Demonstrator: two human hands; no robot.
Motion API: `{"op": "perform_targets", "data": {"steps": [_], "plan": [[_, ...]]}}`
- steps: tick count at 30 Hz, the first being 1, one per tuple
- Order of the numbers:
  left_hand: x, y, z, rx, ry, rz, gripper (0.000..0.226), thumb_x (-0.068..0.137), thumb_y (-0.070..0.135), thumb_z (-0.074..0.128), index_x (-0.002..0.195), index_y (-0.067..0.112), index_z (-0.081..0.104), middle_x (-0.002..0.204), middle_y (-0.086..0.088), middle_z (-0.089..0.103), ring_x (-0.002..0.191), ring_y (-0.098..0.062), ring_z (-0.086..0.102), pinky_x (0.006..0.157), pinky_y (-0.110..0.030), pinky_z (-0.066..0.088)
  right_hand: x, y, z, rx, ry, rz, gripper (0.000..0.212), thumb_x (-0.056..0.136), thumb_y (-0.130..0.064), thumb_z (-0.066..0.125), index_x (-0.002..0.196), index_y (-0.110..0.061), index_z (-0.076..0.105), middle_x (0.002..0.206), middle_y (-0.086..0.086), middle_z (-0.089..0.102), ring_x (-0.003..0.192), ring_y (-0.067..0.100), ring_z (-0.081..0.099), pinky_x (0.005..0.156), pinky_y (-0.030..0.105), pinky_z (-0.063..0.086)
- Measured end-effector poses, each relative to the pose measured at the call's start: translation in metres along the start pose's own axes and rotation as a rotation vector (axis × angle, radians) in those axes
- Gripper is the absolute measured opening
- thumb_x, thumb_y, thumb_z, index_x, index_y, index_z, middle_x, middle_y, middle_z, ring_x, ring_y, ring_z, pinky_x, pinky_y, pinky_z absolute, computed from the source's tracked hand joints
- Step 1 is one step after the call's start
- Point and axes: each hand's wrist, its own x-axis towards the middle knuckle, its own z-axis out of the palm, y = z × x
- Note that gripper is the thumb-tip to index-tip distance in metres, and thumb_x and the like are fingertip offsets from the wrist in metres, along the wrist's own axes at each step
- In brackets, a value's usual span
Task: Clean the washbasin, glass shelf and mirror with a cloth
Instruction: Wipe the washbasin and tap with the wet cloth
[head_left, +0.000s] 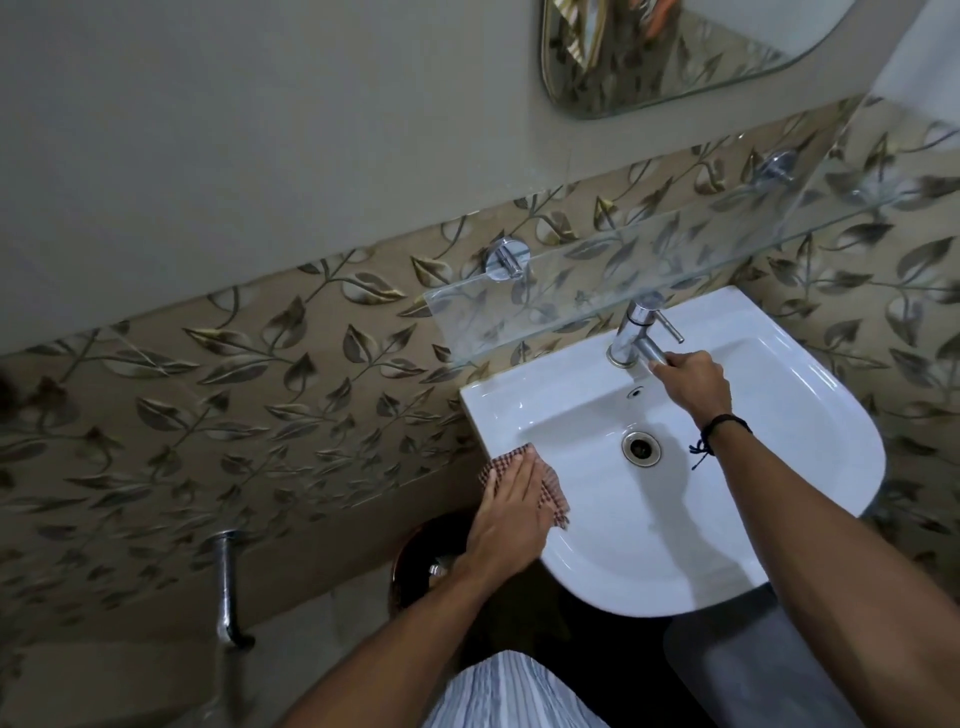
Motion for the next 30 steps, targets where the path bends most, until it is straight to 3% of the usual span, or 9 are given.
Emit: {"op": "perform_targets", "data": {"steps": [4, 8, 14, 17, 19, 22, 24, 27, 30], "plan": [[0.023, -0.014, -0.015, 0.032, -0.001, -0.015, 0.065, 0.108, 0.042, 0.021, 0.161, 0.017, -0.007, 0.169, 0.004, -0.015, 0.154, -0.009, -0.016, 0.126, -0.043, -0.008, -0.001, -0.005, 0.000, 0.005, -0.011, 0.025, 0.032, 0.091, -0.030, 0.063, 0.085, 0.001, 0.067, 0.077, 0.016, 0.061, 0.084, 0.041, 0.060, 0.068, 0.034, 0.042], [0.049, -0.030, -0.036, 0.059, -0.077, -0.007, 0.066, 0.109, 0.044, 0.019, 0.159, 0.018, -0.015, 0.166, 0.003, -0.025, 0.152, -0.011, -0.022, 0.125, -0.043, -0.012, -0.002, -0.006, -0.002, -0.014, -0.019, 0.025, 0.032, 0.092, -0.028, 0.062, 0.072, -0.002, 0.060, 0.072, 0.014, 0.058, 0.077, 0.038, 0.057, 0.065, 0.034, 0.039], [0.012, -0.007, -0.007, 0.011, -0.012, 0.013, 0.065, 0.108, 0.040, 0.021, 0.161, 0.015, -0.008, 0.167, 0.003, -0.019, 0.154, -0.011, -0.017, 0.126, -0.042, -0.010, -0.001, -0.002, 0.001, -0.067, 0.000, 0.001, 0.037, 0.092, -0.028, 0.059, 0.061, -0.013, 0.048, 0.070, 0.012, 0.056, 0.079, 0.038, 0.057, 0.065, 0.034, 0.039], [-0.003, 0.002, 0.005, 0.009, -0.007, 0.048, 0.066, 0.108, 0.041, 0.023, 0.162, 0.015, -0.005, 0.166, 0.005, -0.019, 0.151, -0.008, -0.020, 0.126, -0.043, -0.009, -0.003, -0.002, 0.003, -0.127, 0.018, -0.030, 0.026, 0.093, -0.030, 0.057, 0.072, -0.015, 0.059, 0.087, 0.015, 0.062, 0.094, 0.040, 0.060, 0.073, 0.037, 0.044], [-0.004, 0.001, 0.006, 0.036, -0.009, 0.067, 0.066, 0.108, 0.042, 0.023, 0.162, 0.014, -0.004, 0.164, 0.006, -0.021, 0.148, -0.006, -0.022, 0.126, -0.044, -0.009, -0.015, 0.006, 0.017, -0.265, 0.209, -0.121, 0.016, 0.092, -0.024, 0.059, 0.101, -0.018, 0.070, 0.120, 0.013, 0.060, 0.114, 0.039, 0.053, 0.094, 0.045, 0.041], [-0.003, -0.003, 0.000, 0.001, 0.022, 0.097, 0.066, 0.108, 0.043, 0.026, 0.162, 0.015, 0.001, 0.165, 0.008, -0.016, 0.153, -0.007, -0.013, 0.124, -0.036, -0.014, -0.055, 0.022, 0.055, -0.237, 0.492, -0.251, 0.038, 0.083, -0.010, 0.062, 0.119, -0.018, 0.067, 0.129, 0.009, 0.056, 0.117, 0.034, 0.048, 0.104, 0.049, 0.036], [-0.003, -0.006, -0.003, -0.096, 0.123, 0.100, 0.061, 0.108, 0.037, 0.032, 0.162, 0.014, 0.016, 0.169, 0.004, 0.006, 0.156, -0.011, 0.003, 0.123, -0.029, -0.010, -0.087, 0.033, 0.083, -0.183, 0.445, -0.315, 0.037, 0.080, -0.003, 0.061, 0.113, -0.015, 0.071, 0.116, 0.008, 0.061, 0.108, 0.035, 0.052, 0.095, 0.049, 0.043], [0.001, -0.018, -0.012, -0.203, 0.319, 0.054, 0.047, 0.106, 0.023, 0.041, 0.151, 0.008, 0.045, 0.156, -0.005, 0.045, 0.147, -0.021, 0.033, 0.126, -0.034, 0.014, -0.124, 0.046, 0.112, -0.048, 0.224, -0.340, 0.029, 0.086, 0.000, 0.057, 0.106, -0.011, 0.074, 0.101, 0.008, 0.066, 0.099, 0.034, 0.060, 0.086, 0.044, 0.049], [0.015, -0.032, -0.023, -0.242, 0.404, 0.000, 0.041, 0.103, 0.012, 0.046, 0.143, 0.006, 0.055, 0.144, -0.009, 0.056, 0.136, -0.022, 0.042, 0.120, -0.035, 0.029, -0.154, 0.042, 0.122, 0.098, 0.000, -0.263, 0.022, 0.097, -0.012, 0.055, 0.111, -0.014, 0.072, 0.104, 0.001, 0.065, 0.102, 0.021, 0.061, 0.084, 0.029, 0.046]]}}
